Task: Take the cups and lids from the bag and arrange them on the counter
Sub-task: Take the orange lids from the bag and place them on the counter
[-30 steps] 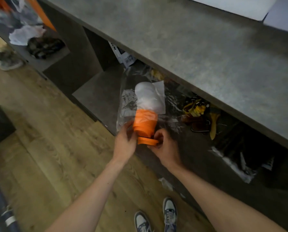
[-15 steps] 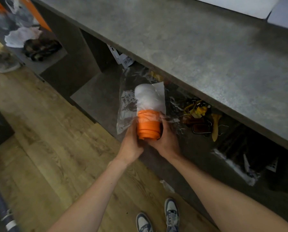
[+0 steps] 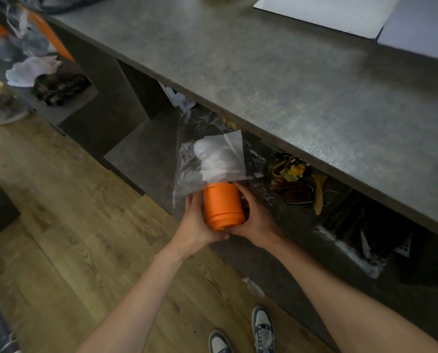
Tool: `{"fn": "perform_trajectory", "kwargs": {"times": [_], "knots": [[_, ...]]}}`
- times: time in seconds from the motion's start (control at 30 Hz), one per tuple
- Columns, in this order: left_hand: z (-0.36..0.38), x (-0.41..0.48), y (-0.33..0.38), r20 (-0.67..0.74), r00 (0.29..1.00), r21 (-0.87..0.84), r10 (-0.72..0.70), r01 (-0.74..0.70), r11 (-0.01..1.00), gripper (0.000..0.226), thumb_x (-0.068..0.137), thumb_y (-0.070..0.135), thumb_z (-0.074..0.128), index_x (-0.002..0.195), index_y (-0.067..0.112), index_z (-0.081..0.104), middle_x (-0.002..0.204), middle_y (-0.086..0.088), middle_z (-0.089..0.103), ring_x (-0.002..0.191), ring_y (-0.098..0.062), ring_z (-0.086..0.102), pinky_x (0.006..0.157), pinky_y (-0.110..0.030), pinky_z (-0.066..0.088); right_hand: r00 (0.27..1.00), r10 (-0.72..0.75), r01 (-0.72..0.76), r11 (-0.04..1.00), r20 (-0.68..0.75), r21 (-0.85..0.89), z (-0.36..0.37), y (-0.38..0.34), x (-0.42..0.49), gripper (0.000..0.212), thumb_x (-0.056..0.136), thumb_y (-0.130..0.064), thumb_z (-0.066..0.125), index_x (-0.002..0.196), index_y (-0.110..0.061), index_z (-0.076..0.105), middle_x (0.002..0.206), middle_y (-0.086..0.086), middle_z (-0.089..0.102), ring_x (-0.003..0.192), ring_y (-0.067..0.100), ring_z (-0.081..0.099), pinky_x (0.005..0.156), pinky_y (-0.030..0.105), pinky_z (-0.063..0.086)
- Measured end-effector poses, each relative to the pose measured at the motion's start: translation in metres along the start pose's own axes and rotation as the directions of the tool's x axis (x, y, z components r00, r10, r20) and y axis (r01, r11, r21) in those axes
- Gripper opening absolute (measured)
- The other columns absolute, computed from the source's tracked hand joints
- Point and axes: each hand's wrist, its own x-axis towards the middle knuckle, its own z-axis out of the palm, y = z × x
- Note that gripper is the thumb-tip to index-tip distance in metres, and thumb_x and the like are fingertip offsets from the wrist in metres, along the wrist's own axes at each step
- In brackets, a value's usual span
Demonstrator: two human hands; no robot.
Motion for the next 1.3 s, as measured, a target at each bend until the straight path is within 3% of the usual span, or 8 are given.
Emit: {"fn": "perform_trajectory", "kwargs": {"times": [0.1,0.27,0.43,0.6,0.77,0.97,1.07,1.3], "knots": [[-0.001,-0.014,0.009,0.032,0.995,-0.21,-0.097,0.101,0.972,0.119,0.044,0.055,0.096,0.14,0.035,0.029,0.142,0.002,0.04,0.125,-0.018,0.054,0.094,-0.044,0.055,1.0,0.012,-0.012,0.999,0.018,0.032,-0.01,-0.002,-0.021,0.11,0.068,-0.016,0.089,0.151,-0.037,0.02,0.139,-0.013,0.031,0.127,0.006,0.036,0.093,0.018,0.034],[-0.004,-0.025,0.061,0.102,0.958,-0.471,-0.268,0.284,0.835,0.065,0.072,0.059,0.072,0.118,0.023,0.044,0.133,-0.011,0.052,0.106,-0.025,0.065,0.06,-0.033,0.059,0.998,-0.06,0.06,0.998,-0.019,0.012,-0.023,-0.026,-0.052,0.104,0.066,-0.008,0.085,0.148,-0.04,0.029,0.146,-0.007,0.039,0.126,0.01,0.044,0.094,0.026,0.041],[-0.016,-0.047,0.101,0.102,0.959,-0.607,-0.264,0.27,0.747,0.071,0.066,0.051,0.085,0.122,0.017,0.057,0.12,-0.015,0.067,0.1,-0.031,0.071,0.066,-0.038,0.06,0.953,-0.19,0.21,0.976,-0.235,0.061,-0.034,-0.057,-0.094,0.078,0.073,-0.01,0.079,0.136,-0.034,0.041,0.137,-0.012,0.045,0.124,0.007,0.049,0.101,0.031,0.047],[-0.027,-0.09,0.147,0.027,0.976,-0.663,-0.218,0.18,0.727,0.052,0.077,0.045,0.075,0.118,0.019,0.059,0.113,-0.013,0.065,0.096,-0.028,0.068,0.056,-0.03,0.055,0.805,-0.309,0.373,0.927,-0.507,0.029,-0.028,-0.083,-0.141,0.052,0.077,-0.007,0.077,0.118,-0.026,0.051,0.134,-0.016,0.045,0.125,0.004,0.05,0.098,0.035,0.052],[-0.03,-0.14,0.191,-0.066,0.957,-0.748,-0.284,0.141,0.648,0.044,0.084,0.041,0.071,0.118,0.014,0.06,0.109,-0.014,0.068,0.093,-0.028,0.068,0.065,-0.037,0.058,0.778,-0.478,0.488,0.869,-0.408,-0.087,-0.036,-0.113,-0.19,0.073,0.076,-0.031,0.077,0.14,-0.023,0.042,0.155,-0.005,0.027,0.141,0.007,0.032,0.108,0.031,0.043],[-0.015,-0.21,0.259,-0.137,0.987,-0.703,-0.082,-0.038,0.711,0.076,0.062,0.045,0.083,0.126,0.014,0.056,0.115,-0.013,0.069,0.1,-0.029,0.07,0.068,-0.035,0.058,0.71,-0.495,0.518,0.849,-0.501,-0.105,-0.08,-0.135,-0.259,0.074,0.077,-0.022,0.083,0.139,-0.031,0.043,0.147,-0.011,0.033,0.133,0.0,0.038,0.1,0.017,0.047],[0.001,-0.237,0.301,-0.213,0.977,-0.66,0.013,-0.154,0.735,0.08,0.053,0.047,0.09,0.119,0.01,0.062,0.11,-0.014,0.072,0.099,-0.031,0.071,0.078,-0.044,0.059,0.714,-0.431,0.549,0.833,-0.552,0.06,-0.112,-0.144,-0.299,0.07,0.077,-0.027,0.083,0.137,-0.023,0.047,0.138,-0.008,0.044,0.124,0.003,0.051,0.086,0.017,0.054],[0.033,-0.273,0.395,-0.26,0.923,-0.538,0.283,-0.382,0.752,0.084,0.049,0.043,0.09,0.118,0.008,0.061,0.104,-0.013,0.069,0.098,-0.036,0.069,0.081,-0.051,0.059,0.83,-0.203,0.465,0.767,-0.52,0.442,-0.196,-0.167,-0.375,0.067,0.079,-0.063,0.064,0.122,-0.012,0.061,0.109,0.004,0.073,0.098,0.017,0.072,0.088,0.043,0.058]]}}
